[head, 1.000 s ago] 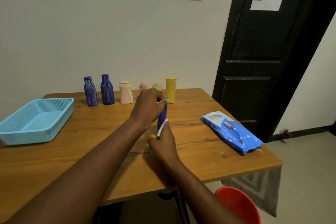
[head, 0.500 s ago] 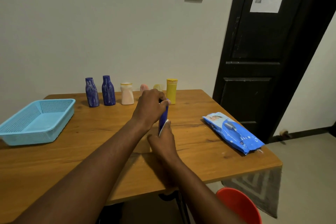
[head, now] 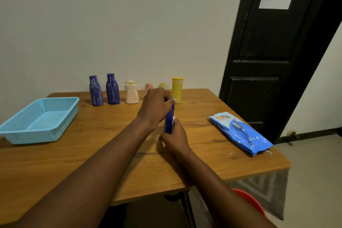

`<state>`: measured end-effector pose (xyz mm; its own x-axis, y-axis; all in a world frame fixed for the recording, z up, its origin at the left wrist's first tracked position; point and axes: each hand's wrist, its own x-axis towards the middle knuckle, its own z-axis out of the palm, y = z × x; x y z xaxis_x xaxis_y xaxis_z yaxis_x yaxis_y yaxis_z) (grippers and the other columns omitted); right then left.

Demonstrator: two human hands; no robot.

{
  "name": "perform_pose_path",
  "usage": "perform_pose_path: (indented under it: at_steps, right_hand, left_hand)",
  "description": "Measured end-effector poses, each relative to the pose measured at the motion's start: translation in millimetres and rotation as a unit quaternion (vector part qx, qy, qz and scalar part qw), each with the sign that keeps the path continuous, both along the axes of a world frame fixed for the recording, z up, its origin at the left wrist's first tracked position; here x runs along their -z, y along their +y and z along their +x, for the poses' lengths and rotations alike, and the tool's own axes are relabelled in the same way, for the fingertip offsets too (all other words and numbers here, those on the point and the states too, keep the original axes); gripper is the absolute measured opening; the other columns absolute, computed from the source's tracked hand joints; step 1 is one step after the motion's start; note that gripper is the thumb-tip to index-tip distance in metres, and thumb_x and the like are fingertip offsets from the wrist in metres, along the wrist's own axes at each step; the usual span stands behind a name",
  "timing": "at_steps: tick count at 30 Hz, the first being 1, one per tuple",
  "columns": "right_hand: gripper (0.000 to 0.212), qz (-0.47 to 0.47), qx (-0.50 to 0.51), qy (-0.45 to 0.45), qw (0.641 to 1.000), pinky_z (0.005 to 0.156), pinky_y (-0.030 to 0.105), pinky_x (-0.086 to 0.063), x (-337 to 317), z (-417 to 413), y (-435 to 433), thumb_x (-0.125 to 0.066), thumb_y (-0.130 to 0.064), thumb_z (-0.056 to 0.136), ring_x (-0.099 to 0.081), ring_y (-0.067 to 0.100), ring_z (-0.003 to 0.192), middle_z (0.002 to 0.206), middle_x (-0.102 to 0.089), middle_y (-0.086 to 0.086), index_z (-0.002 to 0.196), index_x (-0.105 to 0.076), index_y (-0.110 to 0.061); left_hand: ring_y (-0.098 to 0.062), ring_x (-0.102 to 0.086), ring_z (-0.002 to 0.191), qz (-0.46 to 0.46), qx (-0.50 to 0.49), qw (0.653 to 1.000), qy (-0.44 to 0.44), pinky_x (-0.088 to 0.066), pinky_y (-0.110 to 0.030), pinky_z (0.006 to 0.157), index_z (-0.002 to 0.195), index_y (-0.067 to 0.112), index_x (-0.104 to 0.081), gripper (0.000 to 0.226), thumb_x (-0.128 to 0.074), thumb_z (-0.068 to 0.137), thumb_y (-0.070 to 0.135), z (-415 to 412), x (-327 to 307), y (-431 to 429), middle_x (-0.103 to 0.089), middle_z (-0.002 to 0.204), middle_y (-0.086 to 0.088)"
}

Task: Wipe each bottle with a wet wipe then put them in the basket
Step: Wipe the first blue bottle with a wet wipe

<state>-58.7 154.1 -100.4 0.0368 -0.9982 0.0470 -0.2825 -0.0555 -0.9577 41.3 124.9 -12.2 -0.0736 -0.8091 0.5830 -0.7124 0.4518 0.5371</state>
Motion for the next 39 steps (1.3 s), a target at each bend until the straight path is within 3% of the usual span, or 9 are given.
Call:
perform_pose_path:
  at_steps: [4,9,16,19,23,26,31,36,39]
  right_hand:
    - [0.06,-0.036,0.002,-0.046,0.998,0.074,0.026,-0.056,13,8,24,-0.073,-0.008,0.08,-0.062,0.013,0.099,0.114,-0.06,-0.002,0.131,-0.047,-0.025]
    - [0.099,-0.111,0.003,-0.056,0.992,0.101,0.038,-0.054,-9,14,9,-0.07,-0.011,0.077,-0.049,0.013,0.13,0.149,-0.045,-0.005,0.16,-0.017,-0.028]
    - [0.063,-0.032,-0.004,0.057,0.998,0.084,0.024,-0.052,7,-9,-1,-0.073,-0.006,0.083,-0.058,0.016,0.117,0.13,-0.058,-0.001,0.135,-0.044,-0.025]
    - [0.07,-0.084,0.021,0.016,0.996,0.09,0.019,-0.049,12,-2,16,-0.071,-0.007,0.085,-0.05,0.016,0.131,0.144,-0.047,-0.003,0.141,-0.037,-0.031]
    - [0.098,-0.138,0.004,0.007,0.99,0.111,0.02,-0.03,-9,14,26,-0.067,-0.013,0.093,-0.018,0.012,0.153,0.17,-0.007,-0.009,0.164,-0.002,-0.026]
    - [0.099,-0.145,0.015,0.019,0.989,0.116,0.03,-0.036,-25,16,9,-0.068,-0.013,0.09,-0.021,0.015,0.153,0.169,-0.014,-0.007,0.164,-0.004,-0.026]
    - [0.072,-0.085,0.0,-0.012,0.996,0.077,0.018,-0.051,-17,-7,-9,-0.071,-0.007,0.085,-0.056,0.017,0.12,0.132,-0.054,-0.004,0.147,-0.038,-0.024]
    - [0.082,-0.078,0.009,-0.058,0.995,0.088,0.016,-0.047,11,-13,9,-0.073,-0.008,0.086,-0.046,0.008,0.129,0.139,-0.047,-0.012,0.156,-0.033,-0.025]
    - [0.076,-0.108,0.038,-0.09,0.989,0.078,0.004,-0.047,6,-10,11,-0.069,-0.006,0.09,-0.044,0.005,0.13,0.138,-0.045,-0.015,0.157,-0.034,-0.022]
  left_hand:
    - [-0.002,-0.062,0.074,-0.01,0.012,1.0,0.0,-0.055,-0.041,0.087,0.081,0.01,-0.078,0.019,-0.072,0.09,0.026,3,-1,0,-0.063,0.072,0.014]
    - [-0.002,-0.064,0.073,-0.008,0.021,1.0,-0.004,-0.056,-0.04,0.083,0.085,0.012,-0.08,0.015,-0.071,0.09,0.023,5,-2,-1,-0.07,0.077,0.008]
    - [-0.011,-0.065,0.095,0.054,0.041,0.998,-0.014,-0.055,-0.041,0.094,0.099,0.012,-0.078,0.014,-0.072,0.091,0.022,11,-4,-8,-0.074,0.103,0.002]
    - [-0.014,-0.06,0.105,0.075,0.051,0.996,-0.021,-0.051,-0.029,0.089,0.101,0.02,-0.078,0.013,-0.071,0.091,0.024,20,-3,-14,-0.071,0.109,0.002]
    - [-0.018,-0.056,0.108,0.069,0.061,0.995,-0.042,-0.048,-0.031,0.084,0.103,0.022,-0.08,0.015,-0.069,0.092,0.024,23,-6,-17,-0.066,0.092,0.017]
    - [-0.015,-0.055,0.11,0.065,0.057,0.995,-0.058,-0.046,-0.032,0.087,0.104,0.023,-0.08,0.016,-0.069,0.092,0.026,23,-9,-18,-0.067,0.097,0.018]
    - [-0.017,-0.057,0.113,0.08,0.058,0.994,-0.047,-0.053,-0.037,0.094,0.11,0.021,-0.077,0.02,-0.071,0.091,0.023,24,-8,-19,-0.07,0.113,0.007]
    - [-0.009,-0.057,0.11,0.075,0.055,0.994,-0.055,-0.039,-0.012,0.074,0.116,0.02,-0.074,0.024,-0.068,0.093,0.02,23,-9,-16,-0.068,0.12,0.004]
    - [-0.004,-0.056,0.103,0.064,0.063,0.994,-0.065,-0.036,-0.008,0.069,0.117,0.018,-0.075,0.025,-0.065,0.094,0.019,24,-12,-13,-0.07,0.12,0.005]
